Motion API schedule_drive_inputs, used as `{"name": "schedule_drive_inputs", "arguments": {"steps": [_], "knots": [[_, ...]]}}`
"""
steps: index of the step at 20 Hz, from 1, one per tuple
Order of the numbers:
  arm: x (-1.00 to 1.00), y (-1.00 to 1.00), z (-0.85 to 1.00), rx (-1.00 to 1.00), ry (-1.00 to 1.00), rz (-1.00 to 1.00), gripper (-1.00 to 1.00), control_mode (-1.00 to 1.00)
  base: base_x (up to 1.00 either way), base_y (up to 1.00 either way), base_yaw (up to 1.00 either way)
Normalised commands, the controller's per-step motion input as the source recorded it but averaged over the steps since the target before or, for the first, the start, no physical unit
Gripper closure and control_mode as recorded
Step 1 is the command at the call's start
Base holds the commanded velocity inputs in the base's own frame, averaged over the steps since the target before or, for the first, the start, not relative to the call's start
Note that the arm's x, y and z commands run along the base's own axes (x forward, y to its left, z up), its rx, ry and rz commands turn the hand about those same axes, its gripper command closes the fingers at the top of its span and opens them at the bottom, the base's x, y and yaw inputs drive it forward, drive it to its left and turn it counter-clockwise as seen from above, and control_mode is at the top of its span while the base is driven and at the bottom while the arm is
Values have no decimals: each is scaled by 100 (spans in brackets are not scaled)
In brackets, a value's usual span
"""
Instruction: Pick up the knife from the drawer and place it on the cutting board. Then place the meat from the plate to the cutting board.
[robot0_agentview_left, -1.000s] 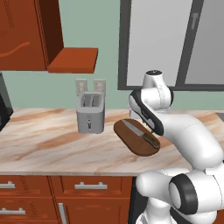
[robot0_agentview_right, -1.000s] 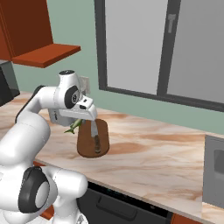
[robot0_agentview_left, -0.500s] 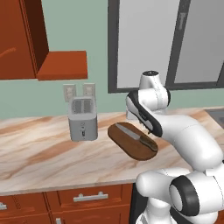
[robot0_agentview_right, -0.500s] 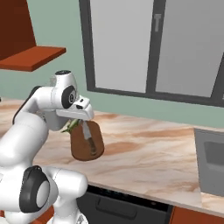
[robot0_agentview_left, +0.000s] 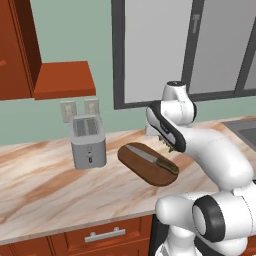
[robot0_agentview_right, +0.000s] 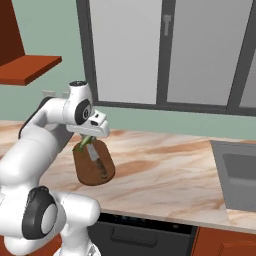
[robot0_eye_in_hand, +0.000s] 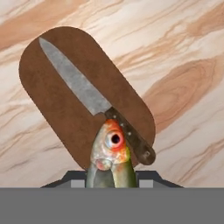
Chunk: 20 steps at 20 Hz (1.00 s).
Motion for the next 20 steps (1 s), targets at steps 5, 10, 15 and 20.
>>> {"name": "schedule_drive_inputs", "arguments": {"steps": [5,10,15,20], "knots": [[4,1,-6,5,0,19,100,-100,0,0,0],[-3,0,0,-1,-5,25,100,-100,0,0,0],[-10,5,0,-6,-8,22,100,-100,0,0,0],[0,22,0,0,0,17,100,-100,0,0,0]]}}
